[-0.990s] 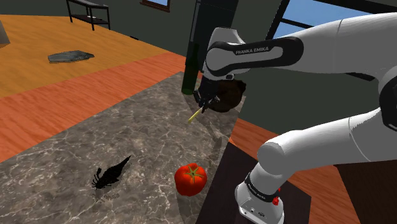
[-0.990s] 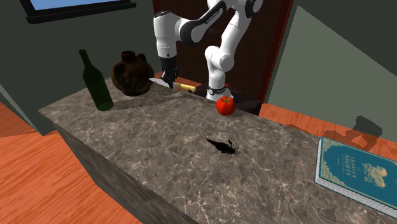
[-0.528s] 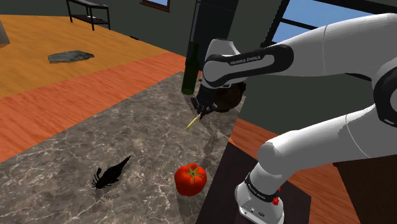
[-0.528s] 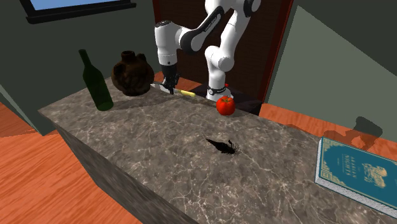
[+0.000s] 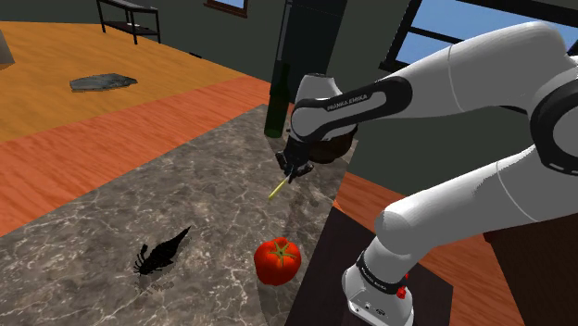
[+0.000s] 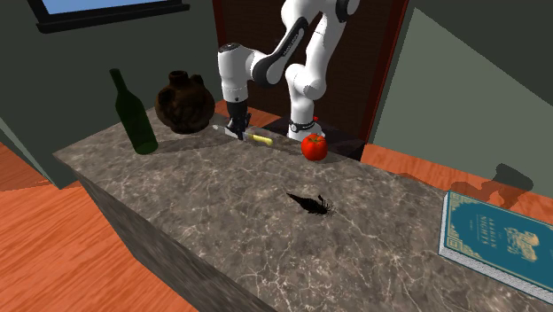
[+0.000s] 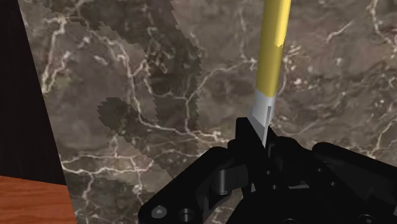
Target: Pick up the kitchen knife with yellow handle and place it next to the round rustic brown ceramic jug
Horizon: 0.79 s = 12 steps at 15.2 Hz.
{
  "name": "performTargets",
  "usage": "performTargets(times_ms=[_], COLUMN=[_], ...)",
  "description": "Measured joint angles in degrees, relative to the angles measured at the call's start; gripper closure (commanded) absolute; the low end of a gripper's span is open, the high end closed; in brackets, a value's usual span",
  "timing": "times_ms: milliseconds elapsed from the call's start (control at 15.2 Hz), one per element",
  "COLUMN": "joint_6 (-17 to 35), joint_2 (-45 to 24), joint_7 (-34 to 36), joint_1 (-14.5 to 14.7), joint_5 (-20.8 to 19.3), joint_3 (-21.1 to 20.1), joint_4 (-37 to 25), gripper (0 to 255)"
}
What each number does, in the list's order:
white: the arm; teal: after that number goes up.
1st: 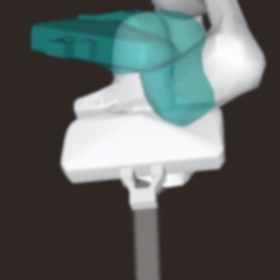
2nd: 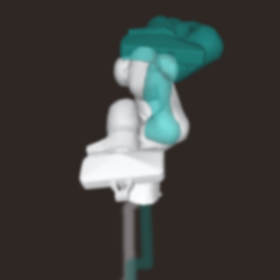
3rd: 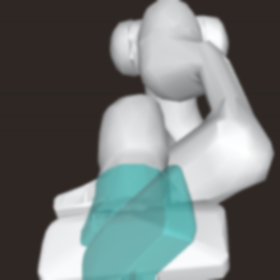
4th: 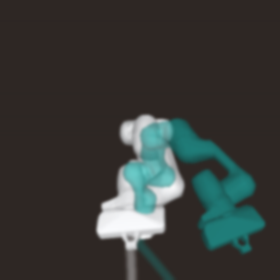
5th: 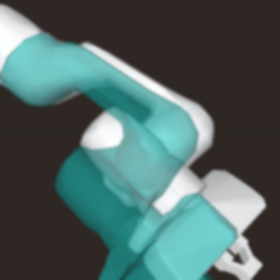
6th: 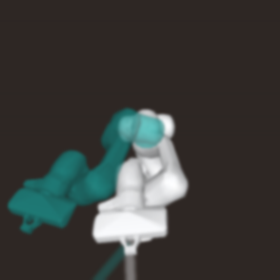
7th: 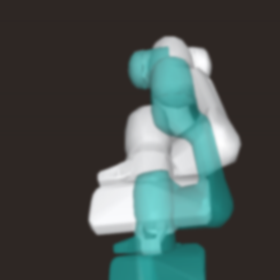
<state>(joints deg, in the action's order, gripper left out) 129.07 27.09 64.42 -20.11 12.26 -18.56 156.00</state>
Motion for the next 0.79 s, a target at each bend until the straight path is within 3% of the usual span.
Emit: performTargets(times_ms=[198, 594, 660, 792], joint_6=[3.4, 4.1, 4.1, 4.1], joint_2=[-2.3, -2.6, -2.6, -2.6], joint_7=[0.2, 0.1, 0.1, 0.1], joint_1=[-0.1, -0.1, -0.1, -0.1], joint_5=[0.1, 0.1, 0.1, 0.1], joint_3=[-0.6, -0.6, -0.6, -0.6], joint_4=[1.2, 1.5, 1.5, 1.5], gripper=[255, 255, 0, 0])
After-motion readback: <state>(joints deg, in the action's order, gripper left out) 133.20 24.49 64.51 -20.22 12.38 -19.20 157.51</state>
